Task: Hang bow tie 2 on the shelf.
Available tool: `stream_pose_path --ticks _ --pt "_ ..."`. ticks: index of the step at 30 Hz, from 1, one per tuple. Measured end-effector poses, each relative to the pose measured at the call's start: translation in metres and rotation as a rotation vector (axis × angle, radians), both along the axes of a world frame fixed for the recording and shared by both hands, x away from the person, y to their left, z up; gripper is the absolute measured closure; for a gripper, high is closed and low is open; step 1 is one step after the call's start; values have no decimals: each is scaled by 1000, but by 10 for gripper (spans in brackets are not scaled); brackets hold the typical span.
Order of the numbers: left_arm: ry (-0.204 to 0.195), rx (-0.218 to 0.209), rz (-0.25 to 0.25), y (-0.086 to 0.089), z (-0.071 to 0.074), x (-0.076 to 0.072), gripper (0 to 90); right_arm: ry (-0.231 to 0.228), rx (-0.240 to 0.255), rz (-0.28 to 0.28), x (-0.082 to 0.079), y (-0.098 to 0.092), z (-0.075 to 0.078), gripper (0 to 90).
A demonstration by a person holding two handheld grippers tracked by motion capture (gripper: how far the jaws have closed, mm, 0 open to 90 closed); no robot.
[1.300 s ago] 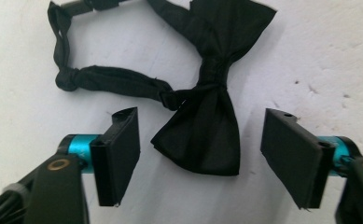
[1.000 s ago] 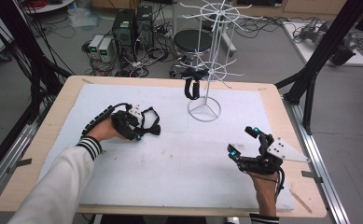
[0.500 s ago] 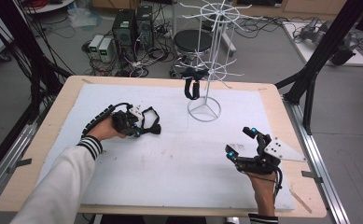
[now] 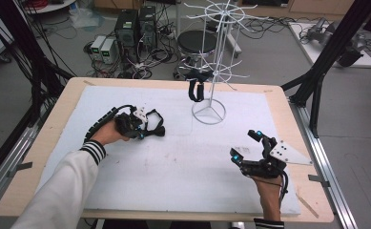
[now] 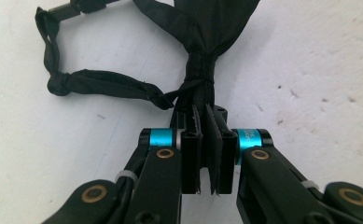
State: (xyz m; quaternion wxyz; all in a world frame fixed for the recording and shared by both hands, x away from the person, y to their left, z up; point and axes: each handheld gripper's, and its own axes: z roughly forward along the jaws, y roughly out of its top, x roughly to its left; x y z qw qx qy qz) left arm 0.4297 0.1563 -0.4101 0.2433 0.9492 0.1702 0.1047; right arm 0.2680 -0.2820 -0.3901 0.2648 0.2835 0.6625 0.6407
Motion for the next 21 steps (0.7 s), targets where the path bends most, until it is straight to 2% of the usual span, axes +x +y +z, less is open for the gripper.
stream_pose_path --ticks 3,7,9,14,21 --pt "-13 -10 3 1 2 -1 844 0 -2 0 0 0 0 92" --pt "-15 -48 6 3 5 -2 844 -2 -6 1 1 1 -1 92" --pt "-34 -67 16 5 8 -3 844 3 -3 4 0 2 -1 92" --pt "-48 -176 29 9 14 -8 843 7 -6 17 1 4 -1 92" --pt "-75 -285 8 9 20 -20 843 20 -22 58 2 12 2 92"
